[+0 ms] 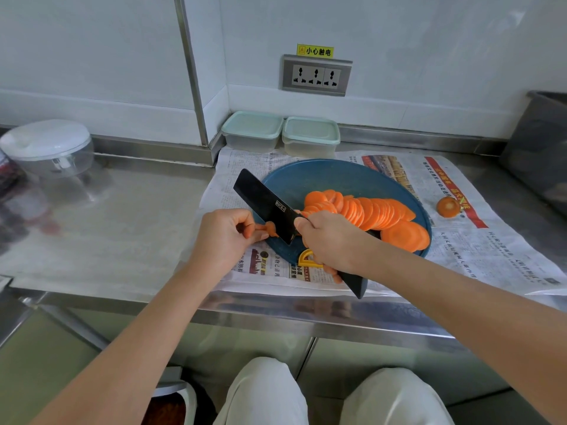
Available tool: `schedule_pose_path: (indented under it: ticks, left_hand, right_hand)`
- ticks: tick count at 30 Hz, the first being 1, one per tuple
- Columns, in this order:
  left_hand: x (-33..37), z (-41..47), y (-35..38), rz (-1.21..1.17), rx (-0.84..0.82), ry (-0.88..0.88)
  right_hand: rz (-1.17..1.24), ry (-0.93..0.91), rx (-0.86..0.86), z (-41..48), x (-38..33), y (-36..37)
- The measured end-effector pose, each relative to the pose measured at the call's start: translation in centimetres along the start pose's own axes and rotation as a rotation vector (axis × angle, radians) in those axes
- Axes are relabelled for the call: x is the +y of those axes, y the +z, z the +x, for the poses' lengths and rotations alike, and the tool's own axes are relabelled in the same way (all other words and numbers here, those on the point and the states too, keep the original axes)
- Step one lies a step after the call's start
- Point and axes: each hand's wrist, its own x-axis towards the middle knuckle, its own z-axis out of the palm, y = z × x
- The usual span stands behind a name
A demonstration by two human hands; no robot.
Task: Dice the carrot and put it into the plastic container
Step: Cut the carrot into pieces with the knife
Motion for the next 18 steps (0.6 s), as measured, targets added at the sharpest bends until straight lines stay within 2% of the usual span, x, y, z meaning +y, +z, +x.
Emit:
schedule_pose_path:
  ticks: [12, 18]
  left_hand:
    - [-0.5, -0.2, 0.3, -0.127, -0.028, -0.038]
    - [-0.7, 0.0, 0.2, -0.075, -0.029, -0.003]
  right_hand:
    - [-0.034, -0.031, -0.010, -0.4, -0.2, 1.0]
    - [0.050, -0.062, 0.082, -1.6, 0.1, -0.3]
